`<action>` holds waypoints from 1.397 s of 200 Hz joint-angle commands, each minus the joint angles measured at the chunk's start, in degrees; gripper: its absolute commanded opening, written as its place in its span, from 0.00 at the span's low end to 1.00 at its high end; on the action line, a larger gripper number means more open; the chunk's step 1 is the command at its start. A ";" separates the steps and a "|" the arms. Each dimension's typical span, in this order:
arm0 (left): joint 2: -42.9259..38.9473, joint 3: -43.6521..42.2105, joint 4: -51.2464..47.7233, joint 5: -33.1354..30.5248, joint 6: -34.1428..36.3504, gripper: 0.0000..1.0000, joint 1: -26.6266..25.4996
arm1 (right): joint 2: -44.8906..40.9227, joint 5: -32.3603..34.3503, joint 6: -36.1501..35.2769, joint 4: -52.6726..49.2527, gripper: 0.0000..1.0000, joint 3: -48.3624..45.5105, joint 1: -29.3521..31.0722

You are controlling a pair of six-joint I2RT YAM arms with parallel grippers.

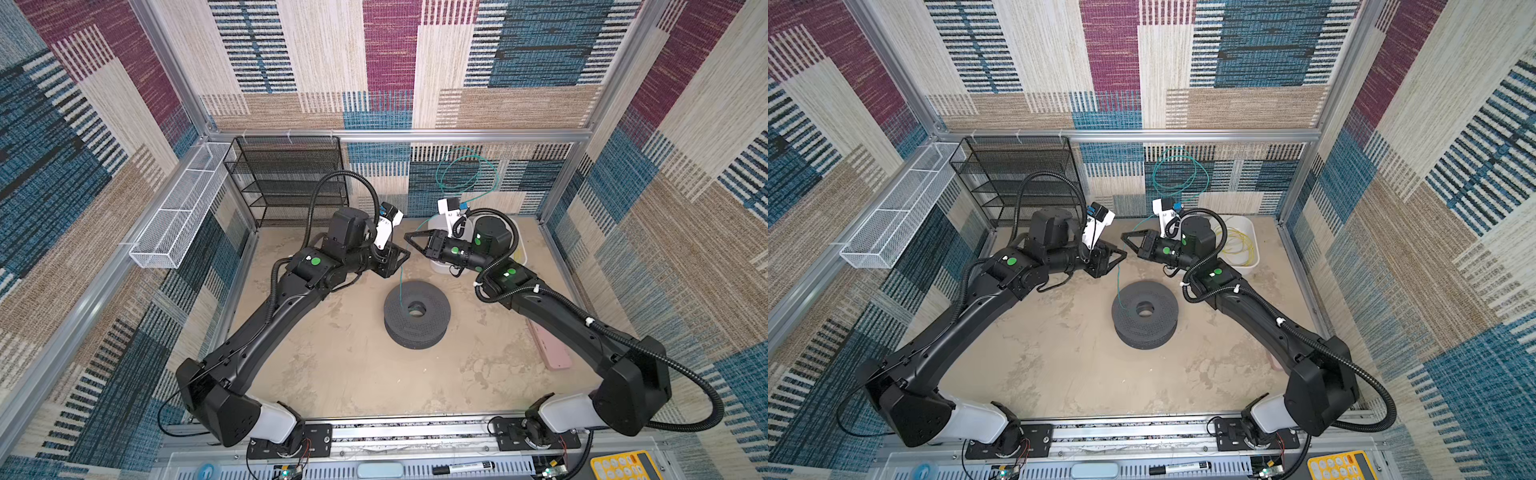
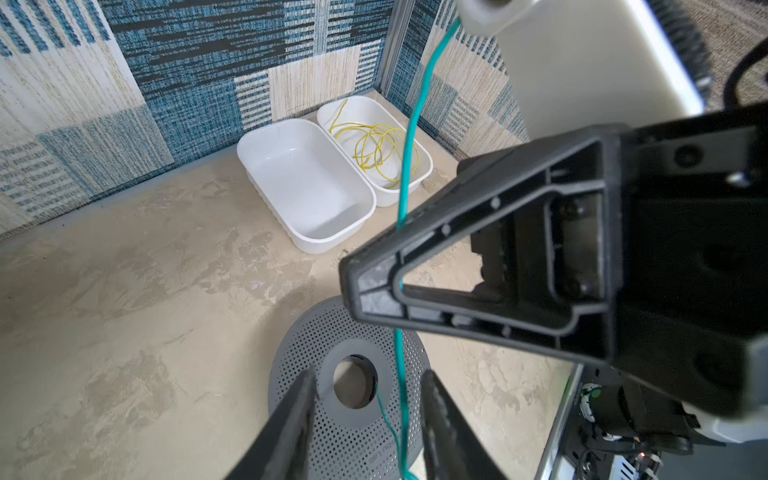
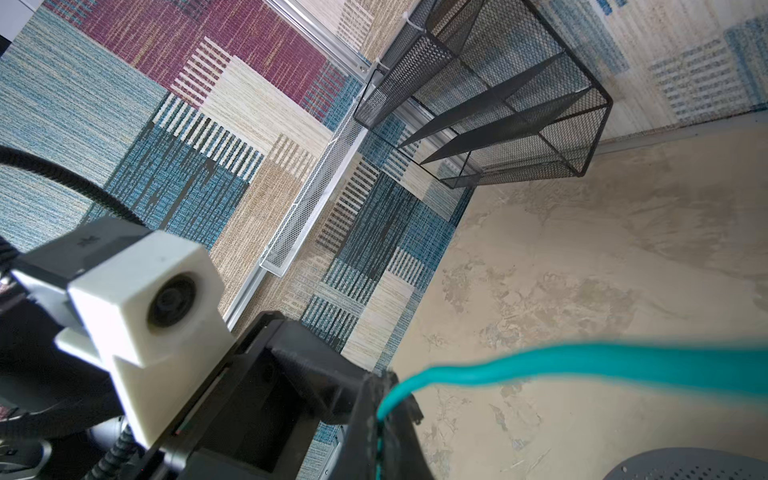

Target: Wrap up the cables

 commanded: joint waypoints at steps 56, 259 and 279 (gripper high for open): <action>-2.08 -6.10 9.34 2.65 -0.87 0.14 0.10 | 0.44 -2.36 2.97 5.17 0.00 -0.92 0.46; -5.05 -1.79 -6.25 -17.10 10.26 0.00 0.89 | -18.01 21.13 -19.98 -32.29 0.39 5.05 0.06; -6.49 -1.94 -8.18 -18.54 11.29 0.00 0.82 | -16.99 25.38 -22.69 -35.43 0.27 10.82 0.06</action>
